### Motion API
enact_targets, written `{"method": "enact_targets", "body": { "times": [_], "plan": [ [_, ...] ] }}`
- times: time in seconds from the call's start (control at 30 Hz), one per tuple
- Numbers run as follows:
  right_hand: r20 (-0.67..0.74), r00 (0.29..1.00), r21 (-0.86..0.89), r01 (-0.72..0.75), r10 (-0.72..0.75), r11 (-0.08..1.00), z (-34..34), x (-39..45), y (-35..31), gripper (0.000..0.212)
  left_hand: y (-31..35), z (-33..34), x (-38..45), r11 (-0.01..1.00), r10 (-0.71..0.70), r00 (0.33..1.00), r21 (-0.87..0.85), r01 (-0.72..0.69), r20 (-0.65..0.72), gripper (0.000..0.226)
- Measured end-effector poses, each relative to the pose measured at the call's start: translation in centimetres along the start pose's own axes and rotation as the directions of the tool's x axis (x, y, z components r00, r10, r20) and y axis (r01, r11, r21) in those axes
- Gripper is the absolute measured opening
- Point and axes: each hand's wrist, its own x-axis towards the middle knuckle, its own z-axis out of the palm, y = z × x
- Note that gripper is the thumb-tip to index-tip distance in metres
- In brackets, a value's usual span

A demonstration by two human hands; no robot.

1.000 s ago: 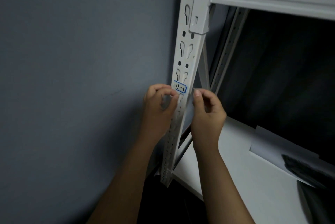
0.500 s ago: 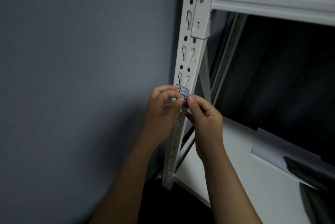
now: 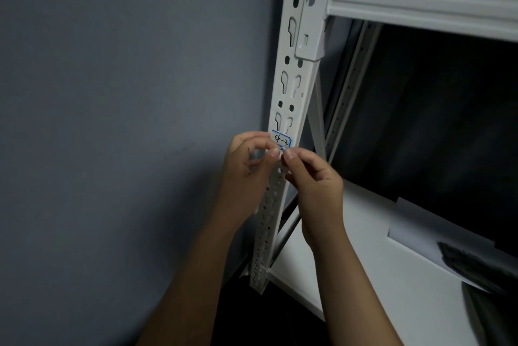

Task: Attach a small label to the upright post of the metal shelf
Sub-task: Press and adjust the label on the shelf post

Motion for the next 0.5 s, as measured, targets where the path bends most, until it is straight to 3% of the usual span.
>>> {"method": "enact_targets", "body": {
  "times": [0.17, 0.37, 0.5],
  "plan": [
    [-0.074, 0.997, -0.036, -0.021, 0.019, 0.999, 0.0, 0.1, 0.4, 0.009, -0.1, 0.2, 0.2, 0.999, -0.040, 0.987, -0.005, 0.040, -0.158, 0.011],
    [-0.211, 0.977, -0.043, 0.025, -0.033, 0.999, 0.3, 0.5, 0.9, 0.015, -1.5, 1.1, 0.5, 0.969, -0.024, 0.961, 0.230, 0.090, -0.275, 0.013],
    [-0.208, 0.978, -0.015, 0.015, -0.018, 1.000, 0.8, 0.6, 1.1, 0.012, -1.4, 1.7, 0.5, 0.989, -0.073, 0.965, 0.103, 0.102, -0.252, 0.011]
  ]
}}
